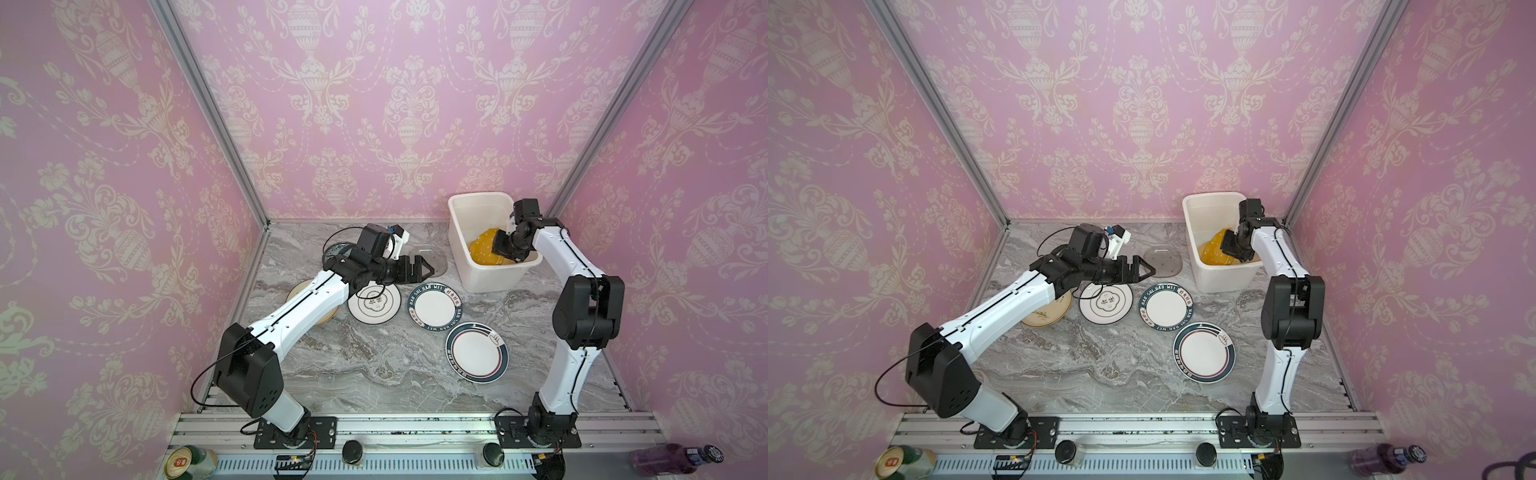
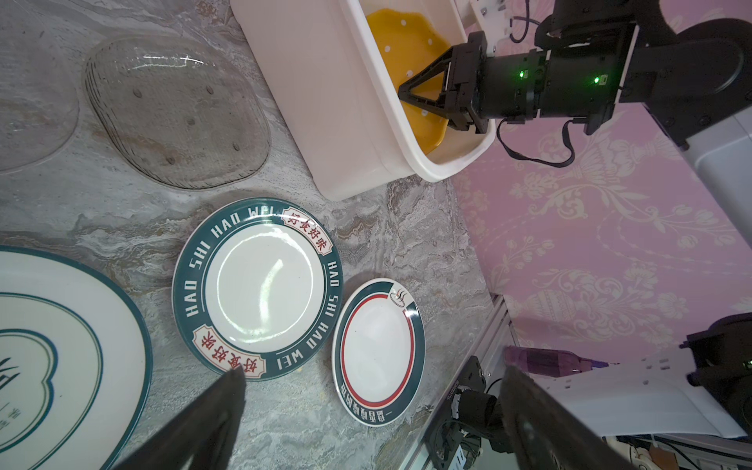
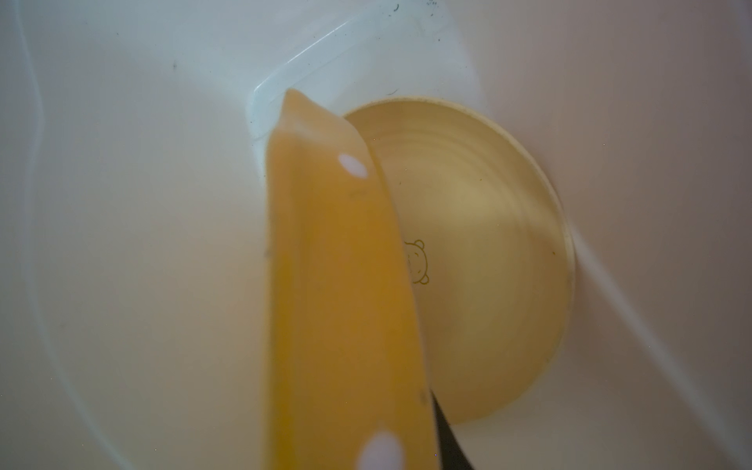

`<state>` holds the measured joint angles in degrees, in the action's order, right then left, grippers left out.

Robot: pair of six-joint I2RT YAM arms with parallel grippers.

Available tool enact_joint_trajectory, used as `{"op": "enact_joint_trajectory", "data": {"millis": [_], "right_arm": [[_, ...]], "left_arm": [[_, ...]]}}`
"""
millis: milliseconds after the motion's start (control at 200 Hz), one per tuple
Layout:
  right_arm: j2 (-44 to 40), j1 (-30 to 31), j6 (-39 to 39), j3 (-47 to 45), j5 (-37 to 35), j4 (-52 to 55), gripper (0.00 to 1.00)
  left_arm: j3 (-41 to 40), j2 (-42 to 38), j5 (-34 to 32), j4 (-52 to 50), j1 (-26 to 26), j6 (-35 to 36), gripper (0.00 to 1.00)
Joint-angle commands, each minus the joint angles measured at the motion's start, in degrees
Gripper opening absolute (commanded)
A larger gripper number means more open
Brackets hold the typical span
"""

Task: Place the plates into the plastic bin on the countertop
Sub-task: Place the plate in the plastic bin.

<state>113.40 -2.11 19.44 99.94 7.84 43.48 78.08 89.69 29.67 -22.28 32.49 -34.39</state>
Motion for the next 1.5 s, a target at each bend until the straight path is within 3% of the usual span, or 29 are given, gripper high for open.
{"op": "enact_joint_trajectory", "data": {"millis": [0,445,951,1306,1496], "right_arm": [[-0.64,0.47,-1.29,-0.23,-0.39,-2.16,0.20],[0.87,0.47,-2.30,-0.90,-4.66,0.67,0.41],[2.96,0.53,-2.91,-1.16,-9.18,3.18,0.47],[3.91,0.62,-3.84,-1.89,-12.29,3.19,0.57],[4.48,0.86,-4.06,-0.92,-14.03,4.01,0.59]], "left_arm": [[-0.43,0.81,1.25,0.30,0.29,-1.00,0.99],[1.90,3.01,2.23,-0.64,0.03,-2.77,0.99],[1.72,3.83,3.03,-0.16,-0.65,-4.94,0.99],[1.72,4.53,3.34,0.48,-1.63,-6.74,0.99],[1.72,3.74,0.05,-0.98,-2.26,-5.84,0.99]]}}
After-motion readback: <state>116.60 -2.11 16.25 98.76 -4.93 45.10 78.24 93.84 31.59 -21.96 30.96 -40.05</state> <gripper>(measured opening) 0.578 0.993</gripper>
